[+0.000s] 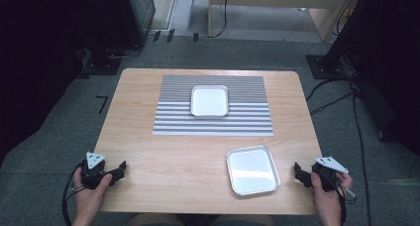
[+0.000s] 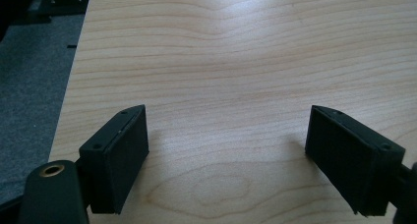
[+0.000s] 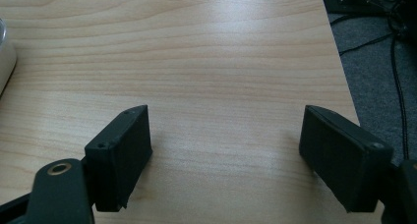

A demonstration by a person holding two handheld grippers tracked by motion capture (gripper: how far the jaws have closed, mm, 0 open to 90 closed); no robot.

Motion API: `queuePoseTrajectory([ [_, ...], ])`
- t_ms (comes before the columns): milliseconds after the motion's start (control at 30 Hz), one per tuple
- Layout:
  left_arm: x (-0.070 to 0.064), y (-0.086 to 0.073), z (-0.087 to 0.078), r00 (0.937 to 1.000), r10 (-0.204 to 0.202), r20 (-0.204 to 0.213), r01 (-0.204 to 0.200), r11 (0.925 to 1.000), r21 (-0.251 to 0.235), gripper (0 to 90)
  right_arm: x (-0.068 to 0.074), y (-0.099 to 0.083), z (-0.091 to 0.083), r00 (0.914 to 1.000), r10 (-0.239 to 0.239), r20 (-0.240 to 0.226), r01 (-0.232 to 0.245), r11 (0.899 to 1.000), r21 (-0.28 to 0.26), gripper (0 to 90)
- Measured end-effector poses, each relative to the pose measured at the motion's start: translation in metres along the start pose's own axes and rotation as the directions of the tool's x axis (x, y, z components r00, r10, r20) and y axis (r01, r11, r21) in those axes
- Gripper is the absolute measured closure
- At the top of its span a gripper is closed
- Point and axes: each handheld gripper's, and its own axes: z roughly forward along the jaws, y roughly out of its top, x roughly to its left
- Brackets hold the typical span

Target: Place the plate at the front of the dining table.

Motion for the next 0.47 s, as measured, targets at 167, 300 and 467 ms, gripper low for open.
queuePoseTrajectory([
  [167, 0.0, -0.0002, 0.0, 1.0, -0.002, 0.001, 0.002, 1.0, 0.0, 16.2, 0.0001, -0.0002, 0.0, 1.0, 0.001, 0.001, -0.001, 1.0, 0.001, 19.0],
  [300, -0.0005, -0.0003, 0.0, 1.0, -0.005, -0.003, 0.005, 1.0, -0.001, 16.2, 0.0002, -0.0001, 0.0005, 1.0, 0.001, 0.0, -0.001, 1.0, 0.007, 15.5],
  [467, -0.001, -0.0001, 0.0001, 1.0, -0.005, -0.003, 0.005, 1.0, -0.001, 16.3, 0.0006, -0.0006, 0.0, 1.0, 0.007, 0.006, -0.007, 1.0, 0.011, 14.1],
])
